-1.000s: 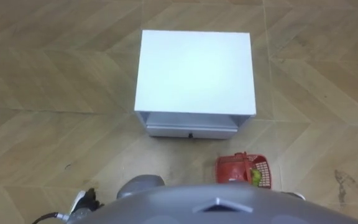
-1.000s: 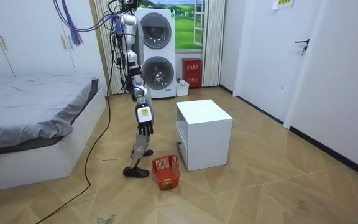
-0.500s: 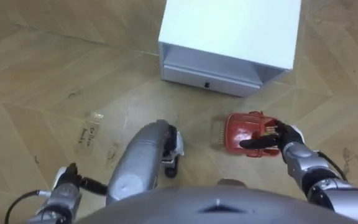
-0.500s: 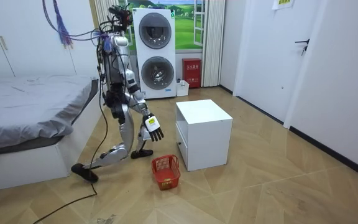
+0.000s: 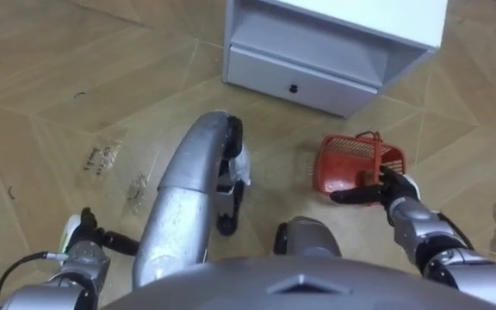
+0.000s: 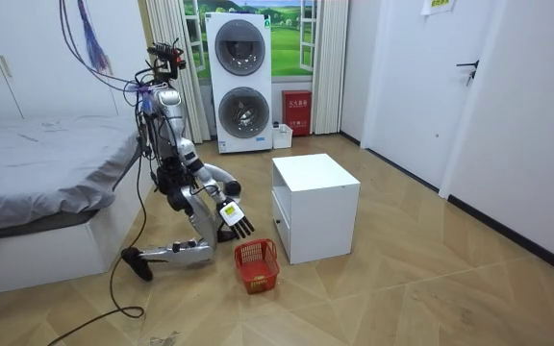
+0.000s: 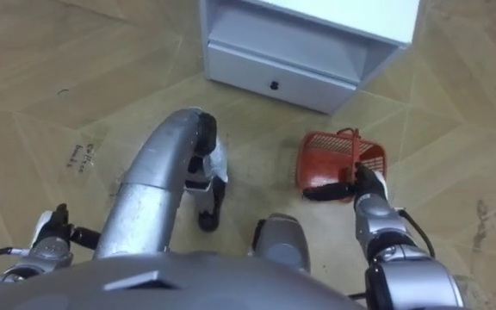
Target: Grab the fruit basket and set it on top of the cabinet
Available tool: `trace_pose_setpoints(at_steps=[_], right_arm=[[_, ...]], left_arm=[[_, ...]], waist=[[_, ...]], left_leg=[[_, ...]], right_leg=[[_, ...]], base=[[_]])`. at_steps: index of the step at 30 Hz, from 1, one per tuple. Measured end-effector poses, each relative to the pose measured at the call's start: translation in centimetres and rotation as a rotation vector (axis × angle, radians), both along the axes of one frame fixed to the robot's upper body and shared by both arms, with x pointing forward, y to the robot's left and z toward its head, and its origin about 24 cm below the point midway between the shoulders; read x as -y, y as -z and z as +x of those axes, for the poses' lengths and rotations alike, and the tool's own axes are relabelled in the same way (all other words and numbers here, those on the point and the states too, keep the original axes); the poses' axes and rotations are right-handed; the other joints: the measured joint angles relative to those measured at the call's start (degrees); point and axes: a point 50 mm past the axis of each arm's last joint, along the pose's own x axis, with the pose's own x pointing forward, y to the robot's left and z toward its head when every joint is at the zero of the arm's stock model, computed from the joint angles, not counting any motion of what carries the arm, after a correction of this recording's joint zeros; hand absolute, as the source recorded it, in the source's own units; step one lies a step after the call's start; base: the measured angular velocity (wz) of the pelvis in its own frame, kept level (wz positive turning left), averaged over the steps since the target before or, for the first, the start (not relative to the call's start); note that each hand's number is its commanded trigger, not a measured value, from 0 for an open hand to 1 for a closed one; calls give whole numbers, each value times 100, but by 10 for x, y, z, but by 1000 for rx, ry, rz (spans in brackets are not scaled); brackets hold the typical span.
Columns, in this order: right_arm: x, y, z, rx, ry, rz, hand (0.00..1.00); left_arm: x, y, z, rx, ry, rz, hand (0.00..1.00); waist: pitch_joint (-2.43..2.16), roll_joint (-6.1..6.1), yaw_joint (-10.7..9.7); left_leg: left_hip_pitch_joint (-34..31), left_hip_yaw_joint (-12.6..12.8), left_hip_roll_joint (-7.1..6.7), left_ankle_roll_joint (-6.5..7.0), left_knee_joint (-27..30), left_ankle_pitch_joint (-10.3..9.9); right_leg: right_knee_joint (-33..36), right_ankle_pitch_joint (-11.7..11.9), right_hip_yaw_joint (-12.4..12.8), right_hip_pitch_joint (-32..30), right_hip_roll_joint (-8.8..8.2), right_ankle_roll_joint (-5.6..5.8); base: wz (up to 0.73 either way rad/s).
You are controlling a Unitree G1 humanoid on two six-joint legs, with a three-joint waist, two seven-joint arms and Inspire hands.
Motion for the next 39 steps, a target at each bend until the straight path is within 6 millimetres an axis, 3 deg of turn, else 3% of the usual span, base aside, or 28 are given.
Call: trace_pose_setpoints(at_steps=[2, 5, 10, 11, 12, 16, 21, 23, 25, 29, 30, 33, 39], right_arm=[[-3, -6, 10, 54, 1, -31, 0], [-5, -17, 25, 138, 9, -62, 0], [1, -46, 52, 330, 11, -135, 0], [6, -50, 56, 348, 9, -152, 0], [8, -55, 61, 371, 11, -169, 0], [11, -61, 65, 408, 31, -197, 0], [11, -69, 76, 449, 34, -197, 0], [12, -74, 81, 469, 35, -200, 0], [13, -73, 81, 470, 36, -202, 0], [15, -69, 77, 444, 58, -189, 0], [17, -66, 75, 430, 70, -183, 0], [19, -60, 69, 390, 67, -183, 0], [18, -51, 64, 337, 48, -189, 0]], left_arm=[[-1, 0, -3, -1, -20, 18, 0], [-2, 2, -14, -18, -45, 33, 0], [7, 6, -26, -35, -27, 11, 0], [13, 7, -25, -35, -26, -4, 0], [18, 8, -24, -27, -21, -19, 0], [16, 9, -29, -58, 30, -22, 0], [20, 11, -33, -93, 83, -59, 0], [22, 12, -36, -109, 102, -69, 0], [21, 12, -38, -118, 102, -66, 0], [19, 12, -46, -134, 82, -66, 0], [19, 13, -48, -138, 78, -71, 0], [20, 13, -52, -154, 81, -86, 0], [20, 13, -42, -135, 93, -100, 0]], waist=[[-22, -52, -142], [-58, -107, -312], [-68, -127, -530], [-45, 12, -529], [-51, 60, -507], [-48, 23, -499], [-44, 38, -455], [7, 118, -436], [29, 154, -394], [20, 212, -292], [36, 267, -284], [6, 382, -276], [11, 394, -129]], left_leg=[[-32, 0, 2, 29, 88, -12], [-46, 2, 60, 189, 328, -96], [-243, 38, 68, -3, 796, -237], [-285, -75, 95, -39, 869, -252], [-329, -138, 46, -153, 843, -237], [-357, -173, -18, -284, 745, -174], [-378, -180, -23, -292, 723, -170], [-379, -178, -31, -298, 711, -173], [-388, -146, -32, -304, 683, -179], [-435, -90, -17, -307, 650, -168], [-442, -89, -12, -307, 650, -168], [-521, -62, 21, -314, 644, -163], [-677, -37, 98, -322, 643, -159]], right_leg=[[106, -83, -9, 35, 1, 6], [318, -199, -13, 138, 5, -135], [730, -720, -38, 400, -90, -283], [758, -707, -44, 409, 26, -302], [778, -721, 29, 340, 56, -301], [745, -721, 35, 272, 26, -296], [741, -721, 28, 230, 15, -294], [766, -721, 11, 195, 4, -294], [794, -722, 19, 164, -30, -293], [828, -729, 80, 64, -79, -281], [828, -730, 83, 57, -77, -278], [853, -737, 136, -48, -76, -267], [879, -752, 179, -239, -42, -239]], base=[[0], [-7], [-2], [-23], [-22], [-2], [0], [5], [2], [-2], [0], [-3], [-2]])
